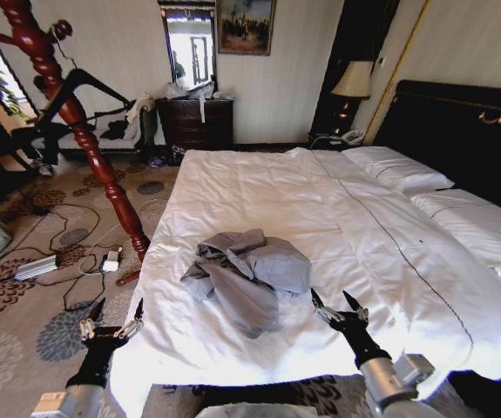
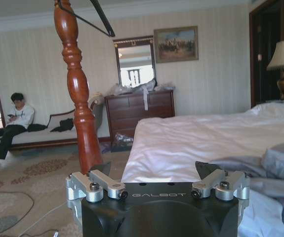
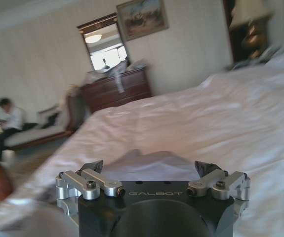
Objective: Pick up the clothes from the bed and hang them on the clothes hanger.
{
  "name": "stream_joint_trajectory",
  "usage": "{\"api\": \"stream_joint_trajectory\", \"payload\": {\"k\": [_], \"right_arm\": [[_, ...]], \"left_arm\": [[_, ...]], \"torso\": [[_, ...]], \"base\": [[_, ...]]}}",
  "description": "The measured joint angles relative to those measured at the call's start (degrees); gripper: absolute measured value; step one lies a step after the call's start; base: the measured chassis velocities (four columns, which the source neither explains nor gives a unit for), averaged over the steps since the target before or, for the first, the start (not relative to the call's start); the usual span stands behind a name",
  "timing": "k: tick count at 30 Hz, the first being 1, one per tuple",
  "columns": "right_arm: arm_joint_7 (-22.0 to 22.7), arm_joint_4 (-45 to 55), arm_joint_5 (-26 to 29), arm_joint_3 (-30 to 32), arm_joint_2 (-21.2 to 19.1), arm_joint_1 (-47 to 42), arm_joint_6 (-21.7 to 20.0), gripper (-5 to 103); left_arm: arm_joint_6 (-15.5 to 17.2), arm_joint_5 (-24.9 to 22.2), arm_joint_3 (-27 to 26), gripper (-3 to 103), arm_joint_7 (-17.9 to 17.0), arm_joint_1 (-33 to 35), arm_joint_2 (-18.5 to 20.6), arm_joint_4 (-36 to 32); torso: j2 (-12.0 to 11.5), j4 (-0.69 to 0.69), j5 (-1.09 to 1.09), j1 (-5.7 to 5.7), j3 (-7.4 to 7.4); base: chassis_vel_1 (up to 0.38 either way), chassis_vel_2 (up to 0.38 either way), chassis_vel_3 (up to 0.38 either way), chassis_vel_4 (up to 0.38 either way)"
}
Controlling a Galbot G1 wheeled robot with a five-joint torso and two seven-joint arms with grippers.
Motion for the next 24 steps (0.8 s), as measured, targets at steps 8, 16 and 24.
{"api": "stream_joint_trajectory", "payload": {"k": [8, 16, 24], "right_arm": [[3.6, 1.5, 31.1, 2.0, -11.4, 9.3, -14.4, 100], [5.2, -6.0, 42.7, -1.9, -21.9, 20.3, -21.1, 100], [8.0, -13.8, 52.7, -8.9, -22.6, 36.6, -23.5, 100]], "left_arm": [[-0.4, 2.5, 0.5, 96, 0.4, 1.3, -2.3, 0.0], [-0.4, 3.5, 0.9, 95, 0.5, 1.1, -3.6, 0.6], [-0.9, 3.6, 1.7, 95, 0.8, 1.8, -3.8, 1.7]], "torso": [[0.0, 0.02, 0.01, 0.00, 0.00], [0.0, -0.01, -0.01, 0.00, 0.00], [0.0, 0.02, 0.00, 0.00, 0.00]], "base": [[0.000, 0.000, 0.000, 0.000], [0.000, 0.000, 0.000, 0.000], [0.000, 0.000, 0.000, 0.000]]}}
